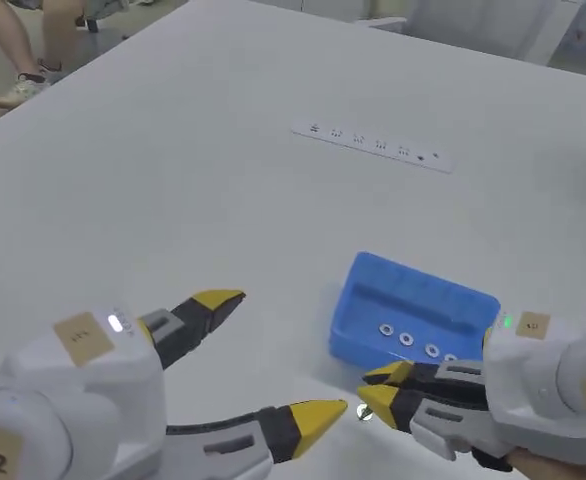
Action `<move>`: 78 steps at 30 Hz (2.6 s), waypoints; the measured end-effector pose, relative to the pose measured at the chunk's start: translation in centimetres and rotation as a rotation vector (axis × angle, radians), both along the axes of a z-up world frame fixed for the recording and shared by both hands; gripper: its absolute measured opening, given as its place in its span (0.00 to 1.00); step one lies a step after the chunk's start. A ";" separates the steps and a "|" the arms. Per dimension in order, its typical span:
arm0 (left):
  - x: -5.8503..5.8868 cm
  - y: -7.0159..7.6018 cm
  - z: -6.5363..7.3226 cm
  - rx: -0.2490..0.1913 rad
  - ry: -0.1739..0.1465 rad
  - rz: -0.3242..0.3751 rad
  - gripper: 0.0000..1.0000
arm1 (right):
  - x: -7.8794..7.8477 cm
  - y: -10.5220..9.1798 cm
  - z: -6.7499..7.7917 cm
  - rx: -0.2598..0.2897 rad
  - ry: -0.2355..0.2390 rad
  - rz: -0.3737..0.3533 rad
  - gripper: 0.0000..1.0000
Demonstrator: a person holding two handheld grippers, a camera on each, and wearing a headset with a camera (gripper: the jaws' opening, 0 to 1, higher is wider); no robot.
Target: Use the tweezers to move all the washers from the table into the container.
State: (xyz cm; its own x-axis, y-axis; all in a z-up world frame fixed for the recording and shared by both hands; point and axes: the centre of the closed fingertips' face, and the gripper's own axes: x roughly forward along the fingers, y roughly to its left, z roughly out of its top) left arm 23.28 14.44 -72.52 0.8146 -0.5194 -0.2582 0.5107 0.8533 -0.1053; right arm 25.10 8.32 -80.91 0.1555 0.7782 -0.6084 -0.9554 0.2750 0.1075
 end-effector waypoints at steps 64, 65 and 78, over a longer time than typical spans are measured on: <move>0.3 0.6 0.7 -0.060 -0.022 0.030 0.74 | 11.1 1.4 0.6 0.006 -0.008 -0.203 0.03; 0.3 0.7 0.6 -0.060 -0.022 0.030 0.74 | 11.1 1.4 0.6 0.009 -0.008 -0.195 0.03; 0.1 -0.1 1.2 -0.143 0.003 -0.012 0.72 | 8.9 0.6 4.4 0.083 -0.061 -0.154 0.03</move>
